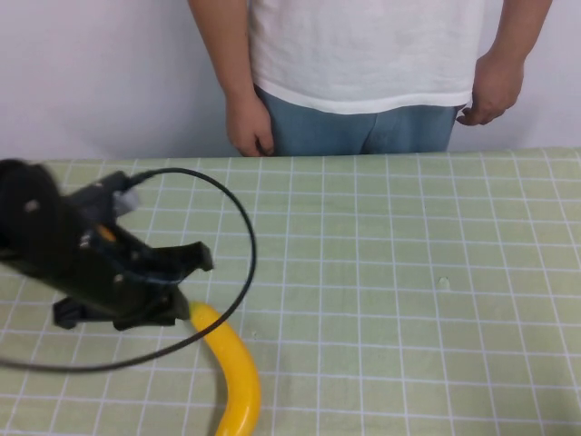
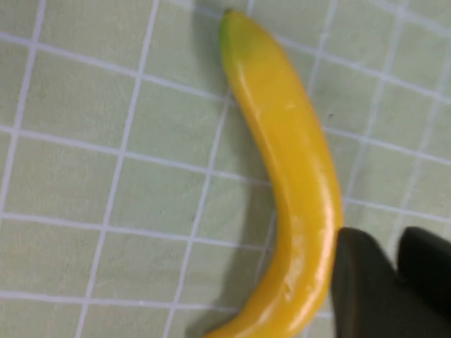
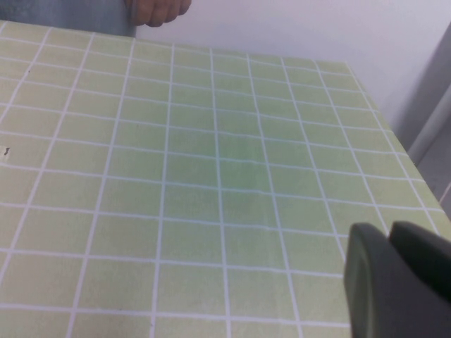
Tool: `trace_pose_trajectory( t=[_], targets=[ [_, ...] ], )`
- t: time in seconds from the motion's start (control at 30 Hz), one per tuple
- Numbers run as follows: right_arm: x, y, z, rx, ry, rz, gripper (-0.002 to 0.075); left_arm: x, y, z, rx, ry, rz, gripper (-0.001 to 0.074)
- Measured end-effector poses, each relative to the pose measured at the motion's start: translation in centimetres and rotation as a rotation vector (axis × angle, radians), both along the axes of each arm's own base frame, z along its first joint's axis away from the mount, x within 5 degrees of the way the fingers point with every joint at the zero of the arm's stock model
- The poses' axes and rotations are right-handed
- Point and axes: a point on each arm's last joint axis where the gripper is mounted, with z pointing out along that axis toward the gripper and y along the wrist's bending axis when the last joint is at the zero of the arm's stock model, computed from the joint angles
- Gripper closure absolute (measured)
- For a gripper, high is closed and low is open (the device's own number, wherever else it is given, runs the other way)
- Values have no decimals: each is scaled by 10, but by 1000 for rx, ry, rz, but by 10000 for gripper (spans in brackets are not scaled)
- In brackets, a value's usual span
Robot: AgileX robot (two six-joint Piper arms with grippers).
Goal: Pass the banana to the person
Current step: Pick up the banana
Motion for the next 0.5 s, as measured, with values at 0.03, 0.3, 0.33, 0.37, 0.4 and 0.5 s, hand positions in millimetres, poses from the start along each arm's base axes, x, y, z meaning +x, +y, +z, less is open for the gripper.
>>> trace_pose_trajectory(
  t=[0.03,0.3,0.33,0.37,0.4,0.5],
  targets=[
    [0,0,0,0,0,0,733,5,-3,-5,8,24,-3,632],
    [0,0,0,0,0,0,733,42,-18,-40,24,73,38,280],
    [0,0,0,0,0,0,733,45,-19,-46,27,80,47,269],
    [0,0,0,0,0,0,733,48,-20,-53,30,93,54,262],
    [0,0,0,0,0,0,733,50,-21,-58,36,106,57,258],
    [0,0,0,0,0,0,733,55,-23,-81,55,152,71,251]
  ],
)
